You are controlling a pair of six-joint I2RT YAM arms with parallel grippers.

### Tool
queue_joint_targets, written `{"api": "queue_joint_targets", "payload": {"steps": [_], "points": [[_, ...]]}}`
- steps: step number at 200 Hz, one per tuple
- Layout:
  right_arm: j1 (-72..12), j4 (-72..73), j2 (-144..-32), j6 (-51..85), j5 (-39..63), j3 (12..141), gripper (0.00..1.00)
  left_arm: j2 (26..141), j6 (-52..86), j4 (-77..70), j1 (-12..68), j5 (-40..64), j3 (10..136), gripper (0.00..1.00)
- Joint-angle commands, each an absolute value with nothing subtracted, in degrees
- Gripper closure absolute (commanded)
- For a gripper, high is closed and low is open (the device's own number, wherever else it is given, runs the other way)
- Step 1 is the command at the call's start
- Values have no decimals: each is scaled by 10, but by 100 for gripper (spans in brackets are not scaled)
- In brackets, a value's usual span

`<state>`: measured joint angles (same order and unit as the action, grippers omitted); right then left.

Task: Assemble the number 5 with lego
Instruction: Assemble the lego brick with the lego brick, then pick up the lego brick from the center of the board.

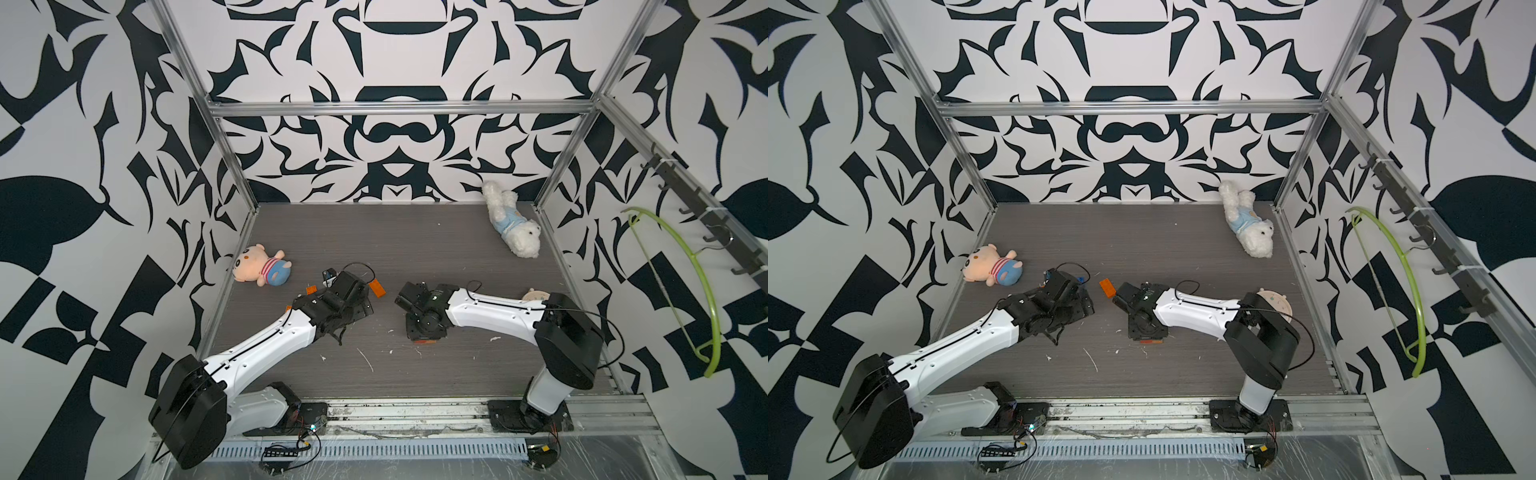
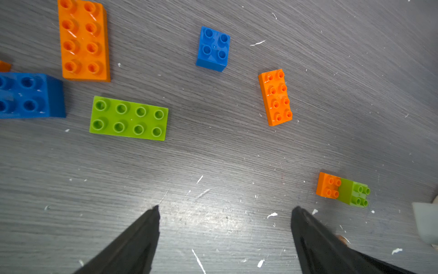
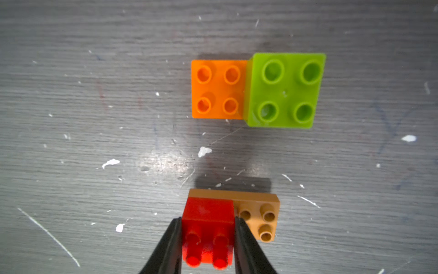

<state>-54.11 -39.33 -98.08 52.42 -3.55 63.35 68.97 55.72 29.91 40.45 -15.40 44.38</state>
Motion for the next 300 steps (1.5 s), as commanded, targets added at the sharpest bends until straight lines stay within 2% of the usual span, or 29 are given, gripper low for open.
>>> {"api": "queue_joint_targets", "payload": {"steps": [1, 40, 108, 146, 162, 172, 205, 300], "points": [[-544, -400, -984, 526, -31, 635, 60, 693, 546, 319, 402, -155, 457, 6], [-544, -405, -973, 526, -34, 643, 45, 701, 525, 325, 386, -142, 461, 6], [-544, -420, -917, 522, -64, 645, 44, 705, 496, 329, 358, -136, 466, 5], [-544, -369, -863, 510, -74, 615, 43, 749, 417, 368, 269, -91, 485, 5], [-545, -340, -840, 499, -72, 603, 38, 773, 389, 369, 233, -58, 490, 5], [-544, -330, -833, 490, -71, 601, 31, 789, 378, 370, 220, -57, 495, 4], [-544, -310, -821, 467, -62, 603, 18, 859, 327, 386, 209, -62, 537, 3], [-544, -342, -828, 468, -75, 619, 16, 954, 293, 382, 190, -74, 573, 3]]}}
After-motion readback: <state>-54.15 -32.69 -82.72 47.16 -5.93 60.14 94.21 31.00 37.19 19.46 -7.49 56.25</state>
